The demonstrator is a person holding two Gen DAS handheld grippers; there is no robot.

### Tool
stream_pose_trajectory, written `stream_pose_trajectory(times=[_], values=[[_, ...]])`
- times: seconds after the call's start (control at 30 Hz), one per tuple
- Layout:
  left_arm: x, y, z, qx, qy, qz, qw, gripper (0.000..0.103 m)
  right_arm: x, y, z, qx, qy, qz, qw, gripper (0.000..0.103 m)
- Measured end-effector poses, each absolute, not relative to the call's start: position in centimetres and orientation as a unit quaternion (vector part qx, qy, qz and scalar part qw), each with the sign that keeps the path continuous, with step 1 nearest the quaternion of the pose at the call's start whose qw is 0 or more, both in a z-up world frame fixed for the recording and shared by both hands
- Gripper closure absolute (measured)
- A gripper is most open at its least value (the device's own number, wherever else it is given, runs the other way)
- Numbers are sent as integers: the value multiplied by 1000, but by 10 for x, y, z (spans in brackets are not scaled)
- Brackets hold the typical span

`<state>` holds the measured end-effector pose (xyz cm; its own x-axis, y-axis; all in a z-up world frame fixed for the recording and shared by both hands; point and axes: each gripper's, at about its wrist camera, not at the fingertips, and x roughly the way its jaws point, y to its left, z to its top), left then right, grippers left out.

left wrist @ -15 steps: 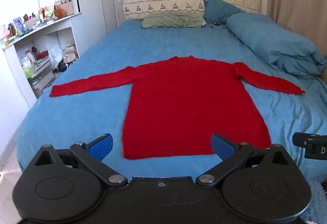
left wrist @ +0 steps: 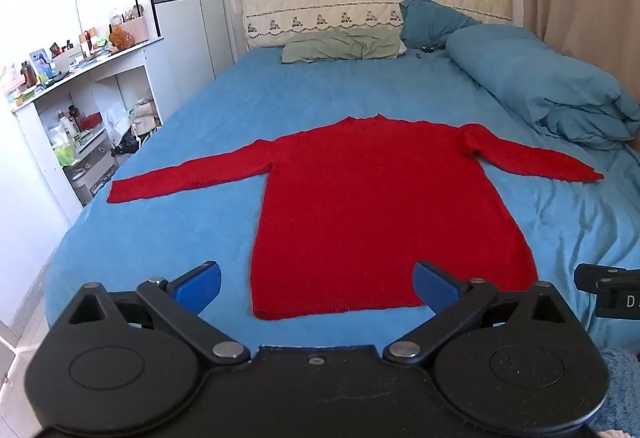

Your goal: Fold small clothes

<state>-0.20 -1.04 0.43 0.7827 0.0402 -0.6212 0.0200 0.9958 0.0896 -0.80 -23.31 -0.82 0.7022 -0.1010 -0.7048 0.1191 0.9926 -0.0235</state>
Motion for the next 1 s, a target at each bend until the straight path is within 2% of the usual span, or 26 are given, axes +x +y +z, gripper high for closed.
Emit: stream_pose_trajectory(times=[1.0], values=[[-6,-10,10,47,332,3,942,0,-12,-233,-14,12,387,-56,920,0]])
